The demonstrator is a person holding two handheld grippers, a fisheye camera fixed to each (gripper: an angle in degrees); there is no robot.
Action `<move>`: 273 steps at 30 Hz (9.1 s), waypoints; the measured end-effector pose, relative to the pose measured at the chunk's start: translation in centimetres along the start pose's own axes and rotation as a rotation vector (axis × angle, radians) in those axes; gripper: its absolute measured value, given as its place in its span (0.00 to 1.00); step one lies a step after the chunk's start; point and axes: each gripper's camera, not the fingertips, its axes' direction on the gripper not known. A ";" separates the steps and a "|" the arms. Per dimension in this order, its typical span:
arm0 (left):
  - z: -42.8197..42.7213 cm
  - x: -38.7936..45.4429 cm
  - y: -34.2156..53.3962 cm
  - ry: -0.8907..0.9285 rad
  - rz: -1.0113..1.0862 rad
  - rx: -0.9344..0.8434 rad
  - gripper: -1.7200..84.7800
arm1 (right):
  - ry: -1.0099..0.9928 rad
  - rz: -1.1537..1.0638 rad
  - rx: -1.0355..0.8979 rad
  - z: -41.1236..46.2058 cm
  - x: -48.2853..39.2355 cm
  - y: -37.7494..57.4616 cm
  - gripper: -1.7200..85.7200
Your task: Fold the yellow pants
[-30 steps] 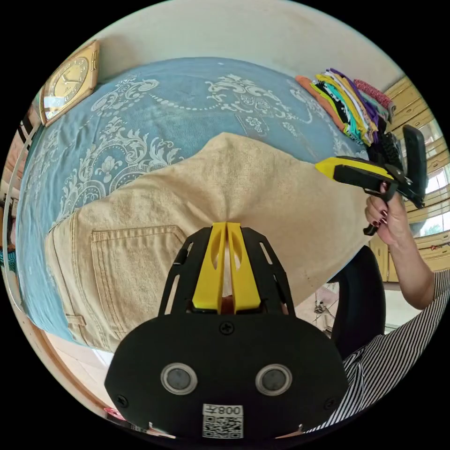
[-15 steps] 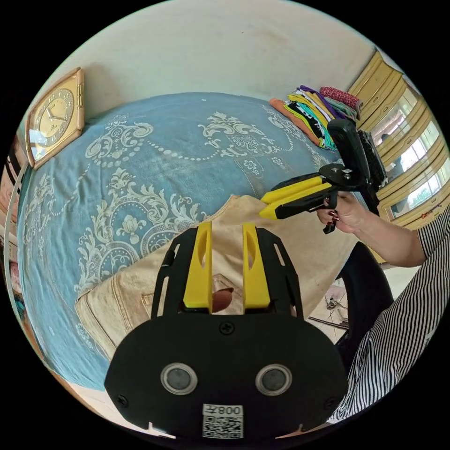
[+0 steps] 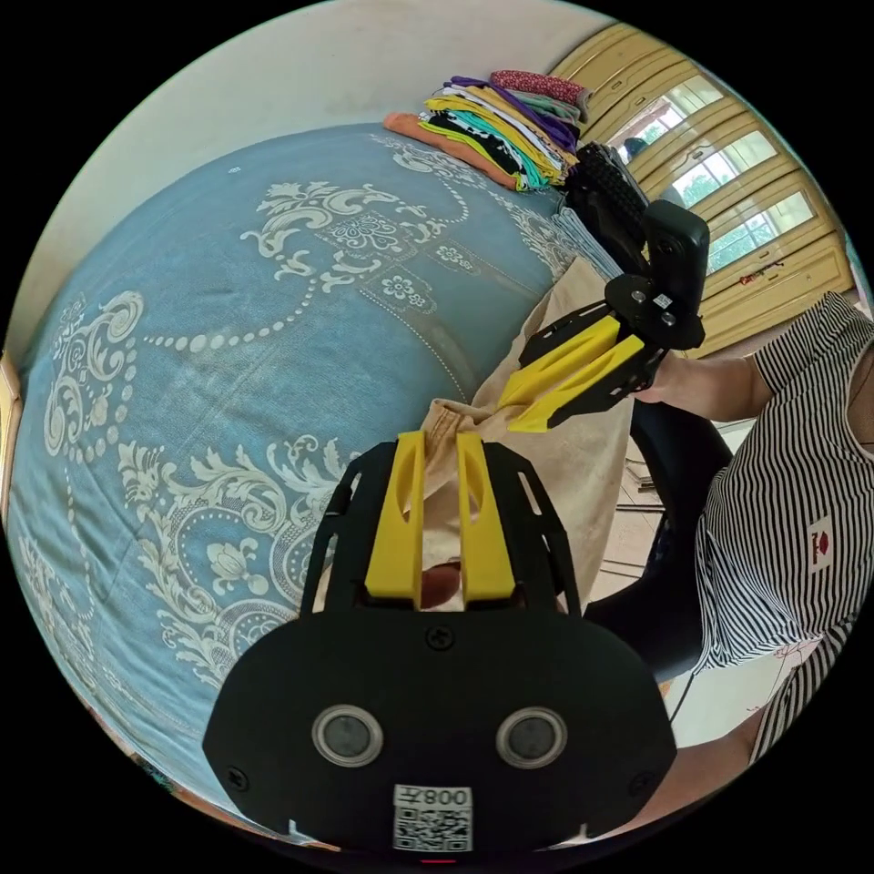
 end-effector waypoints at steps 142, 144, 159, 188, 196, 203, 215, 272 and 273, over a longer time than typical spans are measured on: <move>64.3 35.1 -52.3 -0.080 0.547 -0.387 0.07 | 0.170 1.171 0.465 -26.3 8.8 81.2 0.10; 65.1 35.1 -53.3 -0.068 0.539 -0.389 0.06 | 0.172 1.166 0.457 -26.4 9.1 81.8 0.09; 64.8 35.1 -56.3 -0.042 0.511 -0.290 0.05 | 0.133 1.084 0.539 -28.4 9.9 85.2 0.04; 60.4 30.5 -55.3 -0.014 0.477 -0.368 0.05 | 0.051 1.156 0.649 -26.4 11.1 82.4 0.06; 51.4 28.4 -51.6 0.025 0.519 -0.245 0.04 | 0.066 0.959 0.679 -28.3 7.7 76.2 0.05; 40.1 23.9 -45.4 0.095 0.512 -0.075 0.04 | -0.018 0.698 0.700 -29.1 3.3 68.4 0.05; 24.6 13.7 -29.1 0.078 0.324 0.082 0.04 | -0.234 0.333 0.501 -21.8 -3.0 47.8 0.05; 20.9 25.7 5.5 -0.095 -0.228 0.133 0.03 | 0.127 0.260 -0.118 -5.6 1.5 8.0 0.02; 21.3 26.8 5.4 -0.110 -0.210 0.135 0.03 | 0.120 0.269 -0.115 -6.0 1.6 8.5 0.02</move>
